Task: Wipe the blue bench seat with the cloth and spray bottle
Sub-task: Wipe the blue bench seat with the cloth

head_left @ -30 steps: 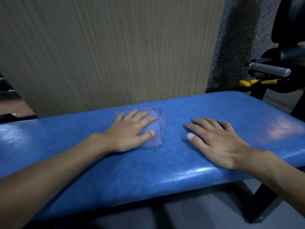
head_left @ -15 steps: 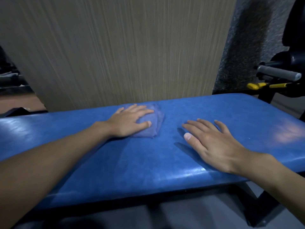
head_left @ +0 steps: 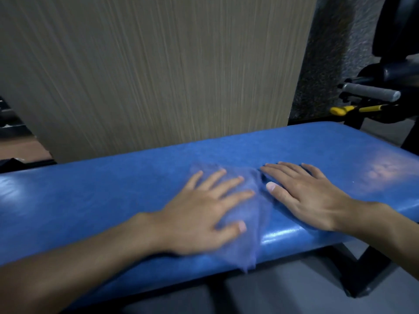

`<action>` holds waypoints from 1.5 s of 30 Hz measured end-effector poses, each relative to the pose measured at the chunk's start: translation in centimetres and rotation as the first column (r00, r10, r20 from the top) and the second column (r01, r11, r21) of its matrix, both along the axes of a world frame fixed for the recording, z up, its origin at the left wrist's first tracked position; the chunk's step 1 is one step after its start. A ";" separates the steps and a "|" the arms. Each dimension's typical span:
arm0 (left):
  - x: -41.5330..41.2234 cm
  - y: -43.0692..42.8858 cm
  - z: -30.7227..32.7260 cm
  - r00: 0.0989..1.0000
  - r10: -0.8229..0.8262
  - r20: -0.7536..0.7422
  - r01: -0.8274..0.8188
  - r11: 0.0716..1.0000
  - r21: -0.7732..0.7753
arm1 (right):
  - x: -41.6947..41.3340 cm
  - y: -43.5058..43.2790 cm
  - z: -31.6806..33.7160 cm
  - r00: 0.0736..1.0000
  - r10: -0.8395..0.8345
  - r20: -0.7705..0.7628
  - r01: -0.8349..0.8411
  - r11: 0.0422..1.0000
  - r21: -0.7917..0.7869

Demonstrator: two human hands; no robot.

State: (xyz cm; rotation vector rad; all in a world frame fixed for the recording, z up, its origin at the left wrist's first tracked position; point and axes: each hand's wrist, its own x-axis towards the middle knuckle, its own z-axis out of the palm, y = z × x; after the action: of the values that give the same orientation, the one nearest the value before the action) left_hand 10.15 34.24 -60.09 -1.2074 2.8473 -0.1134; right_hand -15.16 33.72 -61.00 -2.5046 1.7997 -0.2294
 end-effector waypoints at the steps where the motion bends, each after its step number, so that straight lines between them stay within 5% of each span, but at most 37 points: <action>1: -0.1 1.4 0.1 0.997 -0.074 0.002 0.074 0.997 0.006 | 0.1 0.1 0.1 1.000 -0.011 0.004 0.011 1.000 -0.005; 6: 1.3 -0.6 0.3 0.996 -0.053 -0.065 0.055 0.998 0.034 | 1.8 0.9 0.9 0.997 -0.043 0.063 0.045 0.999 -0.027; 16: 8.4 -15.5 -0.3 0.823 0.551 -0.138 -0.553 0.833 0.031 | 3.1 1.2 -0.1 1.000 -0.002 -0.005 0.002 1.000 -0.014; 20: 6.5 -11.7 -0.4 0.860 0.506 -0.071 -0.500 0.862 0.081 | 3.1 1.2 -0.1 1.000 -0.002 0.008 0.002 1.000 -0.017; 26: 3.4 0.6 -0.1 0.999 0.037 -0.001 -0.037 0.999 0.012 | 3.1 1.0 -0.1 1.000 0.000 0.002 0.000 1.000 -0.024; 29: 3.9 1.4 0.2 0.999 -0.031 -0.020 0.032 0.999 0.041 | 3.2 1.2 0.3 0.999 -0.004 -0.036 0.003 1.000 -0.027; 35: 7.2 -7.6 -0.3 0.966 0.211 -0.150 -0.203 0.977 0.065 | 4.6 1.4 0.3 0.998 0.032 -0.050 -0.031 0.999 0.011; 40: 12.4 -16.4 -0.1 0.795 0.577 -0.189 -0.581 0.813 0.037 | 4.8 1.3 0.0 0.998 0.033 -0.053 -0.033 0.999 0.014; 45: 10.3 -13.8 -0.9 0.818 0.561 -0.127 -0.560 0.827 0.041 | 4.8 1.2 0.0 0.999 0.029 -0.043 -0.028 0.999 0.024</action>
State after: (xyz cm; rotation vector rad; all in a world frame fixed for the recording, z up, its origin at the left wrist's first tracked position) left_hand 20.41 20.46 -60.97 -2.0621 2.4440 -0.0042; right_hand -10.32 34.97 -61.00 -2.5359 1.7703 -0.1532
